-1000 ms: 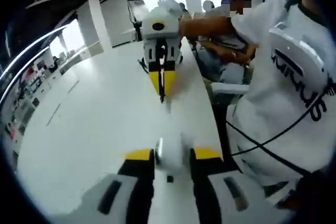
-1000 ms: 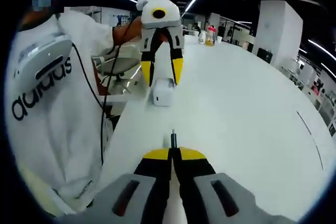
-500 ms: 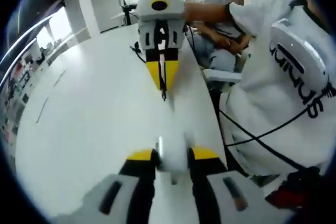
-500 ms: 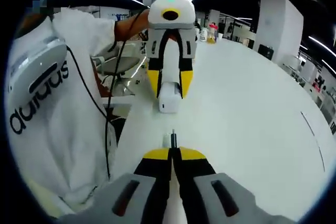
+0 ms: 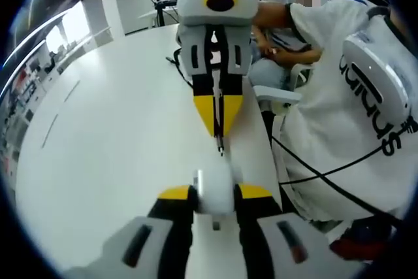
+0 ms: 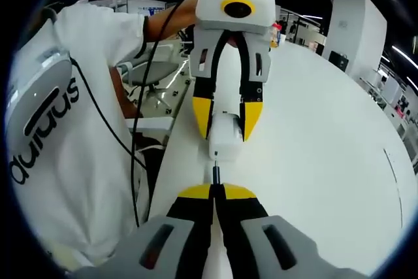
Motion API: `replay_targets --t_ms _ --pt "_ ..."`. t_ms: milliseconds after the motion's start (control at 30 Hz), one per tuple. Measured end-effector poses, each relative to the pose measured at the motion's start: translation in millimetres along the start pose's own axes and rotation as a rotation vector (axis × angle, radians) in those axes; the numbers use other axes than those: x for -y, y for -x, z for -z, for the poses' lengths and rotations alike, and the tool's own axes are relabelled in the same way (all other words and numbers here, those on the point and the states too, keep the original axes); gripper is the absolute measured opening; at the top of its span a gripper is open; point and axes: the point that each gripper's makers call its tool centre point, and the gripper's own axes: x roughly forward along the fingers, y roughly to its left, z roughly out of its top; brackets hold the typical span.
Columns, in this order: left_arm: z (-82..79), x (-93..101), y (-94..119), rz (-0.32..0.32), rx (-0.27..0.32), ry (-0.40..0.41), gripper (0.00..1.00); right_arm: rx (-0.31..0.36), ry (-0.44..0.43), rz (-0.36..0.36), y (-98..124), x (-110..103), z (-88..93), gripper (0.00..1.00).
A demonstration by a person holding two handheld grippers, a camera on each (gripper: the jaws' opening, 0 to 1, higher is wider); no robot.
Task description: Plug the desk Type‑C cable into the charger adapter.
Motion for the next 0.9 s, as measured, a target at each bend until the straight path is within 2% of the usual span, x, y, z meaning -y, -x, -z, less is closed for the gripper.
replay_targets --t_ms 700,900 --pt "2.0 -0.1 -3.0 -0.003 -0.039 0.041 0.24 -0.048 -0.008 0.001 -9.2 -0.3 -6.3 0.01" --pt "2.0 -1.4 -3.6 -0.011 -0.031 0.057 0.23 -0.02 0.006 0.018 -9.2 1.0 -6.7 0.0"
